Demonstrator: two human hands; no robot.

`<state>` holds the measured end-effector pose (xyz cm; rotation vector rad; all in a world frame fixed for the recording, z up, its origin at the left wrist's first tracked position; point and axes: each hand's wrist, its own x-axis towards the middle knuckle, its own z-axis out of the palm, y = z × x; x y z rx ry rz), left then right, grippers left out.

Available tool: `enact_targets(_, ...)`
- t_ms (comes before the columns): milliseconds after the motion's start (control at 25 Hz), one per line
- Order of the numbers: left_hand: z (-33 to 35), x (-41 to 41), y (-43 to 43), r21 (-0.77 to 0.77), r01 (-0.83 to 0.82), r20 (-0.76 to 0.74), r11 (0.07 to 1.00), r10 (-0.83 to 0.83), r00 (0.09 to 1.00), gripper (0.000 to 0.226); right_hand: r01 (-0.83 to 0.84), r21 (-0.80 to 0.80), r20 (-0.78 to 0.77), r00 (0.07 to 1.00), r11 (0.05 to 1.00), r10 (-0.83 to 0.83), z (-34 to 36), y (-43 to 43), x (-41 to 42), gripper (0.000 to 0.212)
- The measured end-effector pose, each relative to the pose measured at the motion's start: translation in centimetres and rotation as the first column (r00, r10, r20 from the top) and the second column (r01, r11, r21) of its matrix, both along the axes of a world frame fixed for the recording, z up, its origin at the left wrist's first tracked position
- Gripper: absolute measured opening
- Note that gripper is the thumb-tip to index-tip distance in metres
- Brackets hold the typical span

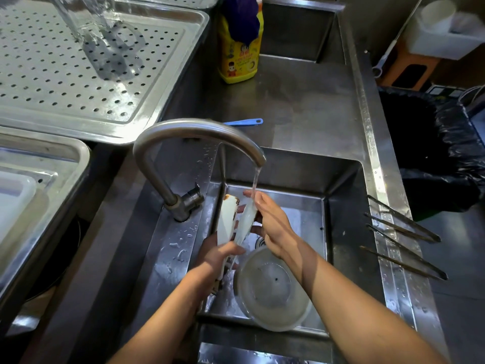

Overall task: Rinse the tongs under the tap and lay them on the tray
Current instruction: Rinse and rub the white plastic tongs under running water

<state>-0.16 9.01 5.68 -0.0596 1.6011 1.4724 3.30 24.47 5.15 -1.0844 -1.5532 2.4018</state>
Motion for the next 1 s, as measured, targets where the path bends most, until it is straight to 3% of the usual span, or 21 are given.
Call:
enact_targets(120,-0.4,0.4,-0.2,0.032,-0.061,0.088,0.998,0.058,0.994,0.070,0.044,-0.186,0.003,0.999,0.982,-0.044,0.1,0.4,0.2,0.039)
enact_targets(280,-0.1,0.3,-0.1,0.190,-0.101,0.164,0.977,0.070,0.984,0.056,0.118,-0.464,-0.096,0.979,0.878,-0.182,0.9,-0.5,-0.2,0.025)
enact_targets(320,-0.1,0.1,0.0,0.223,-0.109,0.188,0.969,0.067,0.980,0.060,0.149,-0.462,-0.081,0.974,0.874,-0.209,1.0,-0.5,-0.6,0.022)
enact_targets(480,-0.4,-0.5,0.3,0.228,-0.098,0.151,0.969,0.064,0.986,0.059,0.276,-0.322,0.076,0.961,0.906,-0.266,0.8,-0.1,-1.3,0.041)
enact_targets(760,-1.1,-0.8,0.9,0.233,-0.111,-0.032,0.966,0.122,0.992,0.051,0.222,-0.512,-0.127,0.936,0.830,-0.329,1.0,-0.9,-0.4,0.034)
enact_targets(880,-1.5,-0.1,1.3,0.227,-0.127,-0.031,0.966,0.137,0.990,0.047,0.262,-0.357,-0.123,0.938,0.897,-0.323,1.3,-1.3,-1.5,0.032)
enact_targets(1000,-2.0,-0.2,1.4,0.178,-0.172,0.011,0.969,0.173,0.985,0.029,0.182,-0.238,-0.162,0.961,0.954,-0.224,1.3,-1.5,-1.4,0.023)
